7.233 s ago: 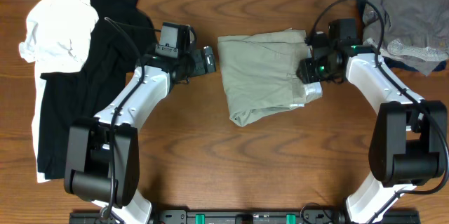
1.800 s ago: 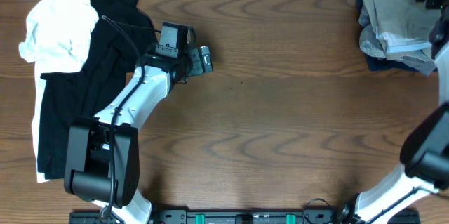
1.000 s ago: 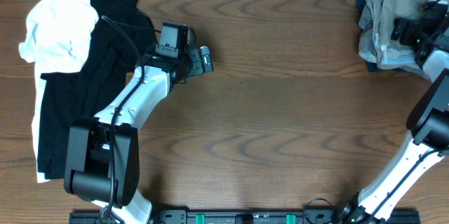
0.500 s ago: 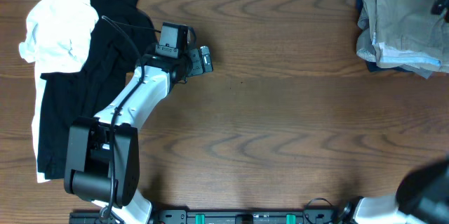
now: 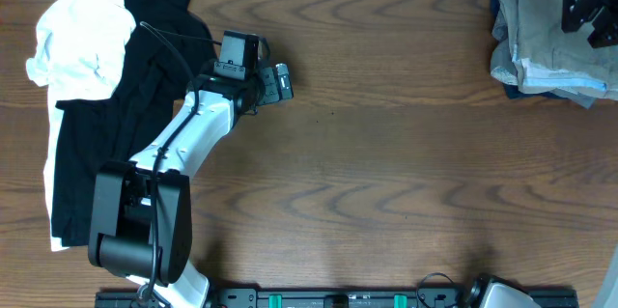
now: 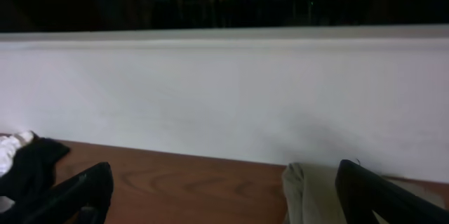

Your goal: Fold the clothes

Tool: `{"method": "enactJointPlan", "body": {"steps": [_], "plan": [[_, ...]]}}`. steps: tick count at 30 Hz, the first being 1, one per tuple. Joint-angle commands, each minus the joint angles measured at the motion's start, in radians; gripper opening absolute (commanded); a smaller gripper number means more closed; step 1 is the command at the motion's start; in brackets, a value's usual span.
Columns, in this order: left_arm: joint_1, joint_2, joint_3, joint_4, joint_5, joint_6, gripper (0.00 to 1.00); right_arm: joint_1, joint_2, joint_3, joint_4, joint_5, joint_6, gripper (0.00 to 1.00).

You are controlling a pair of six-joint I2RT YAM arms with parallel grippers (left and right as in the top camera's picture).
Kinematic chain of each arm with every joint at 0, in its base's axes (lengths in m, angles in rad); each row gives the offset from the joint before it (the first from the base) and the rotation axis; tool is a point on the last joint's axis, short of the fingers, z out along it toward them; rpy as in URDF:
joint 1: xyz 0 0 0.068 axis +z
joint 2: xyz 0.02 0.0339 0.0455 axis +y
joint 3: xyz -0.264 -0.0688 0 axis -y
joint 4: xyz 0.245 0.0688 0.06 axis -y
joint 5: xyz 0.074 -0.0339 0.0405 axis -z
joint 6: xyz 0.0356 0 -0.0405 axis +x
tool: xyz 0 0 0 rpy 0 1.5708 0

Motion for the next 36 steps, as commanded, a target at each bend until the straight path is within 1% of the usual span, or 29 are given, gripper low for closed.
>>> {"method": "enactJointPlan", "body": {"steps": [1,7,10,12,13,15,17,20,28,33,36], "plan": [[0.002,0.012,0.008,-0.006,-0.008,0.013,0.98,0.003,-0.014,-0.001,0.005,0.049,0.02,0.99],[0.002,0.012,0.008,-0.006,-0.008,0.013,0.98,0.003,-0.013,-0.001,-0.008,0.271,0.02,0.99],[0.002,0.012,0.008,-0.006,-0.008,0.013,0.98,0.005,-0.011,-0.003,-0.043,0.284,0.02,0.99],[0.002,0.012,0.008,-0.006,-0.008,0.013,0.98,0.018,-0.023,-0.003,-0.1,0.284,0.02,0.99],[0.002,0.012,0.008,-0.006,-0.008,0.013,0.98,0.031,-0.035,-0.006,-0.134,0.294,0.008,0.99],[0.002,0.012,0.008,-0.006,-0.008,0.013,0.98,0.074,-0.066,-0.025,-0.206,0.37,-0.064,0.99],[0.002,0.012,0.008,-0.006,-0.008,0.013,0.98,0.134,-0.109,-0.076,-0.231,0.434,-0.109,0.99],[0.002,0.012,0.008,-0.006,-0.008,0.013,0.98,0.236,-0.2,-0.243,-0.143,0.507,-0.138,0.99],[0.002,0.012,0.008,-0.006,-0.008,0.013,0.98,0.386,-0.528,-0.906,0.359,0.512,-0.114,0.99],[0.002,0.012,0.008,-0.006,-0.008,0.013,0.98,0.405,-0.744,-1.198,0.518,0.517,-0.114,0.99],[0.002,0.012,0.008,-0.006,-0.008,0.013,0.98,0.405,-0.872,-1.333,0.55,0.52,-0.092,0.99]]}}
